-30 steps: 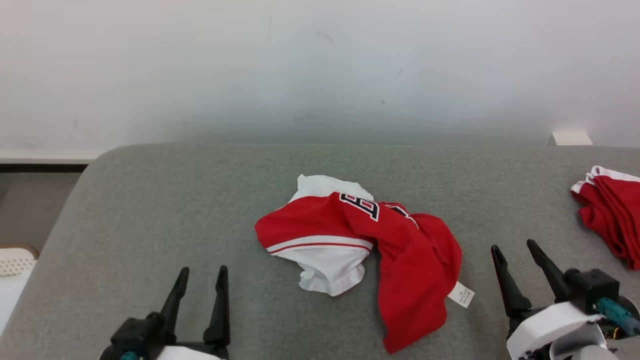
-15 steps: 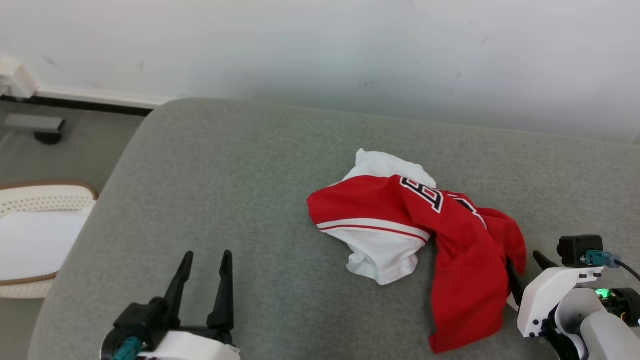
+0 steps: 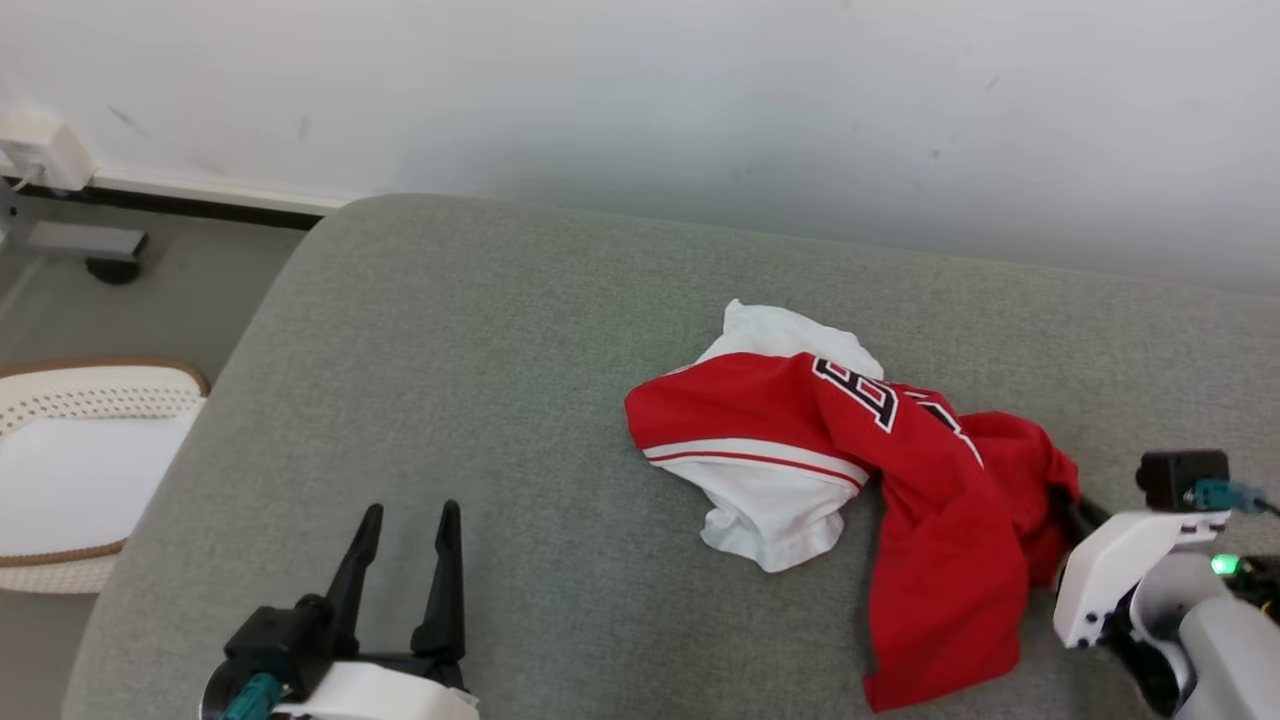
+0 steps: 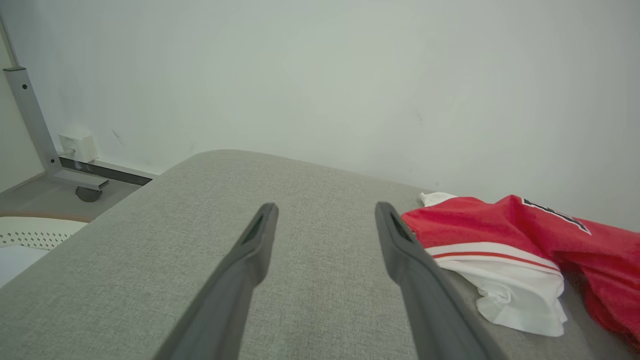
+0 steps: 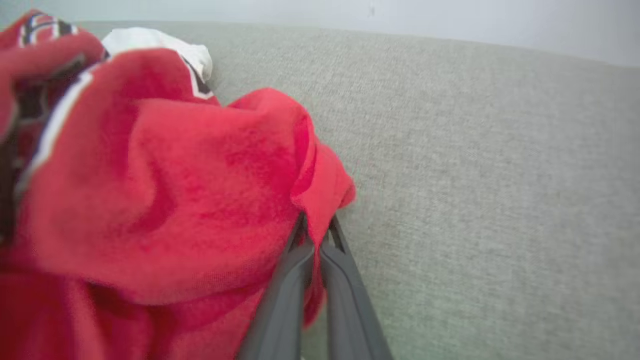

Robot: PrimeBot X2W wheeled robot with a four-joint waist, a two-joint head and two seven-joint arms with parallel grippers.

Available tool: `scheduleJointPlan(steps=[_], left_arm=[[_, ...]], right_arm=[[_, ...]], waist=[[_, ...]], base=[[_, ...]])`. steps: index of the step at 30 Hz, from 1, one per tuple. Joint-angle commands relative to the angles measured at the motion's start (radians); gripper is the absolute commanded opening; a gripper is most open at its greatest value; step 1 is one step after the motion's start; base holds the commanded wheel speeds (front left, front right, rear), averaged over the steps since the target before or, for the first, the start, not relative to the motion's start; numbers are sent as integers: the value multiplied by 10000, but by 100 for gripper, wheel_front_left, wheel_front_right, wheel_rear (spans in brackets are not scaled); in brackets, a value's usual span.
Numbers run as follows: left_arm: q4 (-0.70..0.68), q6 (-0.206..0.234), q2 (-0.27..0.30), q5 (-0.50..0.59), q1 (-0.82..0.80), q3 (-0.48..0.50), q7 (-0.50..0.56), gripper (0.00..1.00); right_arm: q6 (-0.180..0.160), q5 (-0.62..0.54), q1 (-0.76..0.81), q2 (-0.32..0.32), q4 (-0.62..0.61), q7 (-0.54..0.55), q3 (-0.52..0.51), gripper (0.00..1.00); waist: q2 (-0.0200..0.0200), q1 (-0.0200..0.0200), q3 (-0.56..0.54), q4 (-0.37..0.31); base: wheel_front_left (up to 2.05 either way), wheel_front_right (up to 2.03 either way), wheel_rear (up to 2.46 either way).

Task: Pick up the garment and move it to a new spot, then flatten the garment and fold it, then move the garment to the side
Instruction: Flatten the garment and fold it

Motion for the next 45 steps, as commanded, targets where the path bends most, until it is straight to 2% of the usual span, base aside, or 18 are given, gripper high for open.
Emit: scheduleJointPlan(steps=[1, 4, 11, 14, 21, 22, 23, 28, 34, 40, 45], left_arm=[[43, -49, 2, 175, 99, -11, 1, 100], [9, -84, -2, 176, 71, -77, -1, 100], [-61, -120, -38, 56, -247, -154, 1, 100], [-97, -152, -49, 7, -418, -215, 1, 100], [-161, -130, -61, -133, -914, -450, 1, 100], [-161, -115, -61, -167, -961, -492, -1, 100], [-155, -72, -58, -202, -1003, -533, -1, 100], [-18, 34, -58, -273, -1039, -567, 1, 100], [113, -21, -59, -90, -799, -378, 1, 100], [247, -106, -58, 65, -448, -84, -1, 100], [258, -109, -61, 101, -100, 175, -1, 100]], right_arm=[[-23, -96, -392, -203, -90, -63, 12, 0], [-23, -189, -912, -722, -249, 161, 91, 0], [-23, -522, -2303, -2427, -703, 771, 144, 0], [-23, -760, -2925, -3078, -607, 690, 57, 0], [-23, -1568, -4182, -3828, 561, 165, -185, 0], [-23, -1703, -4337, -3839, 830, 44, -248, 24], [-23, -1855, -4446, -3784, 1077, -87, -292, 100], [-23, -2160, -4552, -3248, 1977, -958, -531, 100], [-23, -2459, -4380, -2572, 2037, -1712, -145, 100], [-23, -1879, -3946, -1804, 1222, -2289, 440, 100], [-23, -887, -2774, -1428, -202, -2770, 809, 100]], waist=[[0, 0, -54, -111], [0, 0, 63, -153], [0, 0, 920, 84], [0, 0, 1377, 277], [0, 0, 2326, 757], [0, 0, 2384, 792], [0, 0, 2412, 814], [0, 0, 2098, 704], [0, 0, 1324, 143], [0, 0, 218, -692], [0, 0, -457, -1335]], base=[[0, 0, 0], [0, 0, 0], [0, 0, 0], [0, 0, 0], [0, 0, 0], [0, 0, 0], [0, 0, 0], [0, 0, 0], [0, 0, 0], [0, 0, 0], [0, 0, 0]])
